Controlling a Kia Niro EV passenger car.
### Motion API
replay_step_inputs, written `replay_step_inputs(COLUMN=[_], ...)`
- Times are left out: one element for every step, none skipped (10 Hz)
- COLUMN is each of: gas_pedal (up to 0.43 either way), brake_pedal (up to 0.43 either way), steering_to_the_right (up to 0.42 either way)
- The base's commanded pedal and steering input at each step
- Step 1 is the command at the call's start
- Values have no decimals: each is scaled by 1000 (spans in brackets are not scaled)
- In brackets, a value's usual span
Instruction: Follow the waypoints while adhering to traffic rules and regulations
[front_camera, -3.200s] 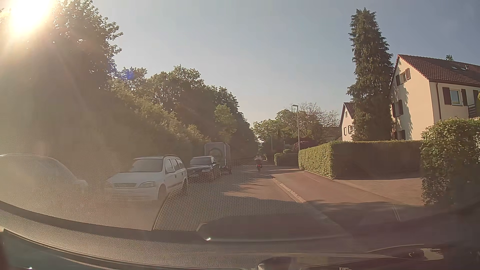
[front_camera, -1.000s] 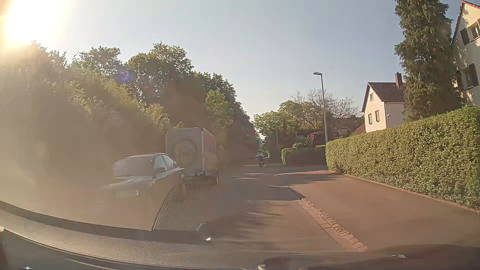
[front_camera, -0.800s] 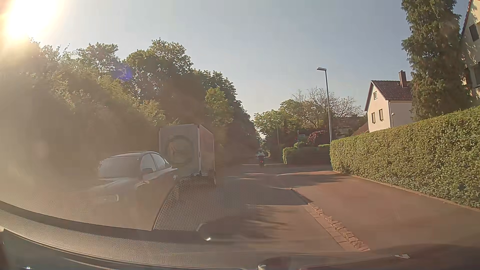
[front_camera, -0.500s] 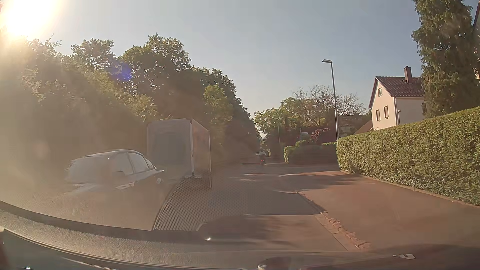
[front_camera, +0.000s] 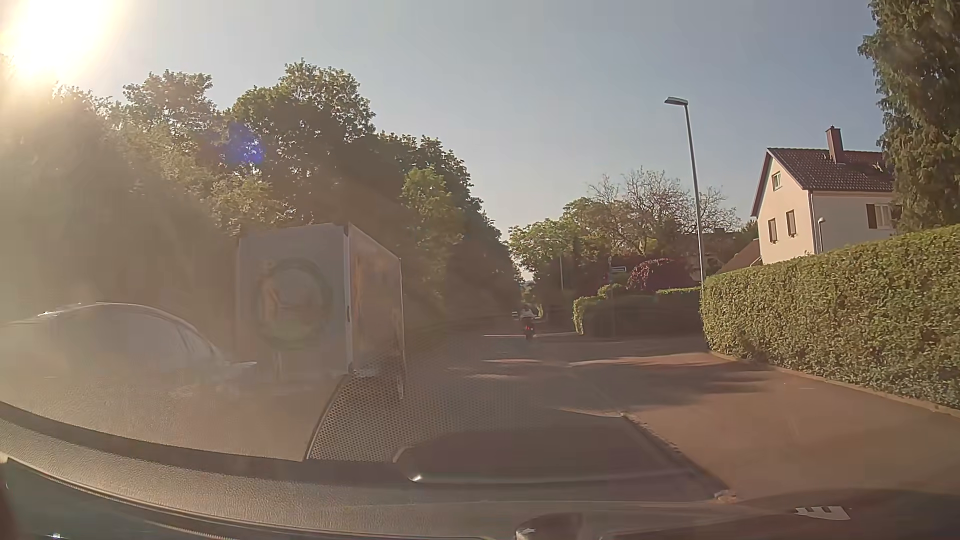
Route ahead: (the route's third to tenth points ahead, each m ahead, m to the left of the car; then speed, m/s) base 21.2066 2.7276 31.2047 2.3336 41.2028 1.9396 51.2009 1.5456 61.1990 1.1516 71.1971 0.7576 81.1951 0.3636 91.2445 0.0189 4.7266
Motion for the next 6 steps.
replay_step_inputs(gas_pedal=[28, 28, 28, 28, 28, 28], brake_pedal=[0, 0, 0, 0, 0, 0], steering_to_the_right=[-4, -4, -4, -3, 2, 6])
